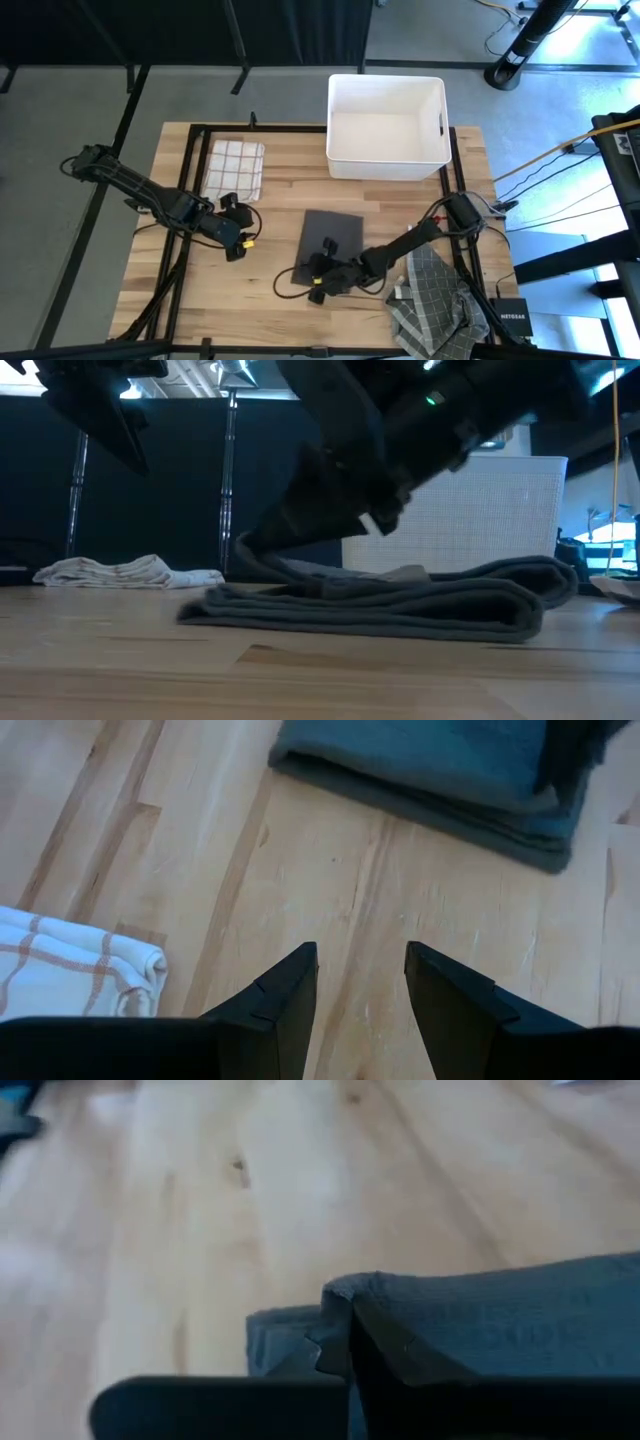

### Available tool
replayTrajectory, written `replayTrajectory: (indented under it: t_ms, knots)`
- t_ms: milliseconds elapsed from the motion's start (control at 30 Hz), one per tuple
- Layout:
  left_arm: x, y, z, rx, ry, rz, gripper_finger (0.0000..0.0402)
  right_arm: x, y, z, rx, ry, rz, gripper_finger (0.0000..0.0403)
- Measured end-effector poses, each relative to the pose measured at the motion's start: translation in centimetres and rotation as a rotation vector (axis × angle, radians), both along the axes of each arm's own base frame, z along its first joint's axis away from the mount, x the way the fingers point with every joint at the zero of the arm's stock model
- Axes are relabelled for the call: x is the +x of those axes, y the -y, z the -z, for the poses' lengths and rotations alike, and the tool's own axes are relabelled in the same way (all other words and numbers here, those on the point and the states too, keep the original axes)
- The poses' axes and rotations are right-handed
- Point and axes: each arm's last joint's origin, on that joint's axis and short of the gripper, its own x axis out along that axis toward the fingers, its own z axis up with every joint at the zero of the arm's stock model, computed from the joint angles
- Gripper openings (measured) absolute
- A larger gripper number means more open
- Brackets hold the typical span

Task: Fold towel
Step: Fold the grey towel and put beside the white towel

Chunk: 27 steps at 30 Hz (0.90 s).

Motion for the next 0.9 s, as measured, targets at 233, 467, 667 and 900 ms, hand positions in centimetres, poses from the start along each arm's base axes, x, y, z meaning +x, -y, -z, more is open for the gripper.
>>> replayTrajectory:
  t_ms: [233,467,667,900]
  knots:
    - [0.0,0.0,0.0,-0.001,0.003,-0.001,0.0147,0.8,-0.2,-3.3,-0.075,-0.207,-0.089,0.0098]
    - [0.1,0.1,-0.1,-0.006,0.015,0.0,0.0147,-0.7,-0.2,-9.1,-0.189,-0.538,-0.106,0.0148]
    - [0.1,0.1,-0.1,-0.017,0.019,-0.014,0.0147,-1.8,-0.6,-8.0,-0.262,-0.571,-0.069,0.0149]
    - [0.1,0.1,-0.1,-0.013,0.019,-0.009,0.0147,-0.4,-2.5,-4.2,-0.18,-0.302,-0.191,0.0145]
